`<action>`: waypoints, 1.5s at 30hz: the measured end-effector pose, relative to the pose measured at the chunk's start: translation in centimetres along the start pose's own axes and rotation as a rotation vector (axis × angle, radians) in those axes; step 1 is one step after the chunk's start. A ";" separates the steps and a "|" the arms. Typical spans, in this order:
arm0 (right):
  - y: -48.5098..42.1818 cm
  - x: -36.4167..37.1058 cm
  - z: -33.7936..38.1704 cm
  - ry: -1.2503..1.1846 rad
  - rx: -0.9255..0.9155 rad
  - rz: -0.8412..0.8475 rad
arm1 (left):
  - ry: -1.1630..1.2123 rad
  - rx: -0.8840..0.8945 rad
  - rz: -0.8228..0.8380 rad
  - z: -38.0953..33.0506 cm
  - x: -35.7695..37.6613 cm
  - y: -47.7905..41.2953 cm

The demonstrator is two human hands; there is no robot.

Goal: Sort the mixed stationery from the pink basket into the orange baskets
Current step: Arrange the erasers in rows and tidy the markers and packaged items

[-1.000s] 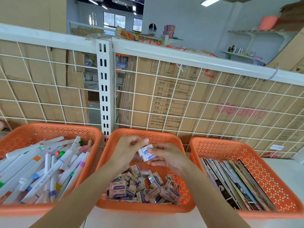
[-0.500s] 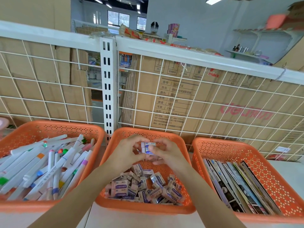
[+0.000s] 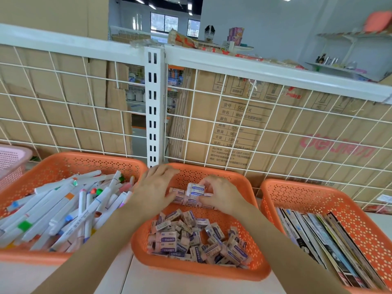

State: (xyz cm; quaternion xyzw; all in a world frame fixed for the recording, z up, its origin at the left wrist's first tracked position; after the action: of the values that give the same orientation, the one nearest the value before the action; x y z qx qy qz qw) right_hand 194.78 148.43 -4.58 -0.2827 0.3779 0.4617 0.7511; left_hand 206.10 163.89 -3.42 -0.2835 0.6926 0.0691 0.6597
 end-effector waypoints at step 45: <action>-0.6 3.3 1.2 -0.366 0.331 0.254 | -0.137 0.275 0.346 -0.2 0.8 2.1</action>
State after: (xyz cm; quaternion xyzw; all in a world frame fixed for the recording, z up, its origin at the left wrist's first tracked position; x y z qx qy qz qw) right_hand 196.61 150.73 -6.58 -0.0183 0.3387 0.5275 0.7789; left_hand 204.91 165.27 -4.73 -0.0624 0.6872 0.1052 0.7161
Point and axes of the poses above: each hand's wrist, its own y-axis away from the middle knuckle, its own x-axis out of the palm, z = x × y, the point moved 2 cm from there along -y, towards the middle knuckle, and after that the axes turned 13 degrees about -y, right-handed, at the moved point
